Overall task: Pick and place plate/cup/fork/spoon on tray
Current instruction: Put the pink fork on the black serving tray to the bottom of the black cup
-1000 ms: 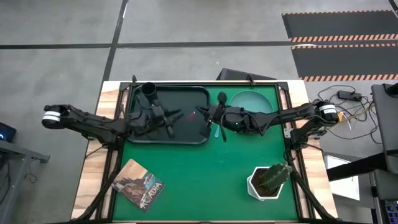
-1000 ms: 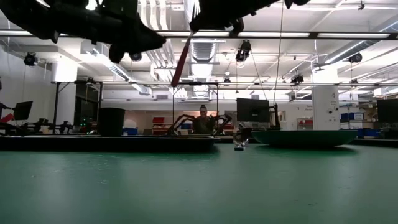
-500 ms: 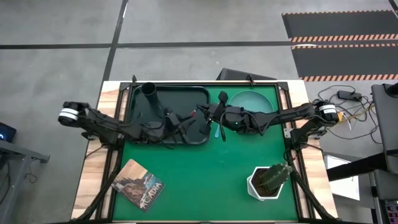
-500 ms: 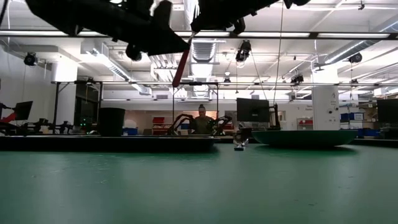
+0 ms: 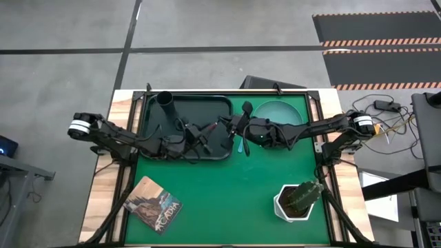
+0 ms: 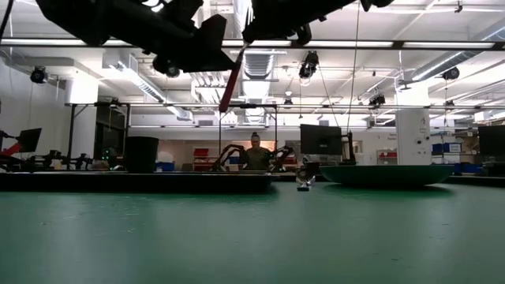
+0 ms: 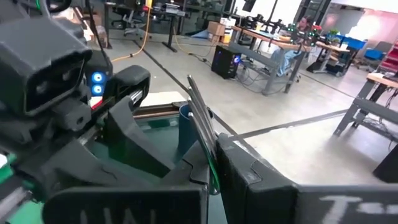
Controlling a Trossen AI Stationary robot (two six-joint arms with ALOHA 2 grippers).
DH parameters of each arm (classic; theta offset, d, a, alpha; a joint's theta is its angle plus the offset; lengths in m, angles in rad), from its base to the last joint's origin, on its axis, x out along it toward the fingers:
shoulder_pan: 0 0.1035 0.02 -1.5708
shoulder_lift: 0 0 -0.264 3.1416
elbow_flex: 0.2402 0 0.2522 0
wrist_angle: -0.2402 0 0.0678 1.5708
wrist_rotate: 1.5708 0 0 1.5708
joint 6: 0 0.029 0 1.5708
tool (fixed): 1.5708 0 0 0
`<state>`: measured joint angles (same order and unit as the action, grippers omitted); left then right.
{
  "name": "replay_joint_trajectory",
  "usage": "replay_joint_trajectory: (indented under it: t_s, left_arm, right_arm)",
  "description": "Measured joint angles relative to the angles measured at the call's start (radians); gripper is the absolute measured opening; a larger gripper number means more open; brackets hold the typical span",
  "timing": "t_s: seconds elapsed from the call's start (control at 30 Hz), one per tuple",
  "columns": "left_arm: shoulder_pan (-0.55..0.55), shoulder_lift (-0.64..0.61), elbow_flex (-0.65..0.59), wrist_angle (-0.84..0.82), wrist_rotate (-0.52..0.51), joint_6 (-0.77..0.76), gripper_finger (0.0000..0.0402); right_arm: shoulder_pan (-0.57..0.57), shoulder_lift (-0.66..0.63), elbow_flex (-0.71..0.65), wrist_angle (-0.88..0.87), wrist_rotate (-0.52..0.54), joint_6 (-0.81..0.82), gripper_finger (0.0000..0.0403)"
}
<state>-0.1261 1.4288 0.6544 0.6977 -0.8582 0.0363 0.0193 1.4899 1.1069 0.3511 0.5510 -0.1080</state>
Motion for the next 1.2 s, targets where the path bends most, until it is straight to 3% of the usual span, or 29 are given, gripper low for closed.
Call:
replay_joint_trajectory:
  t_s: [0.77,1.2]
  left_arm:
    - [0.011,0.037,0.015,0.030,-0.008,-0.003,0.0075]
    - [0.011,0.037,0.015,0.028,-0.006,-0.008,0.0003]
  right_arm:
    - [0.000,0.001,0.000,0.024,0.002,0.056,0.0008]
    - [-0.001,0.001,0.000,0.020,0.008,0.071,0.0009]
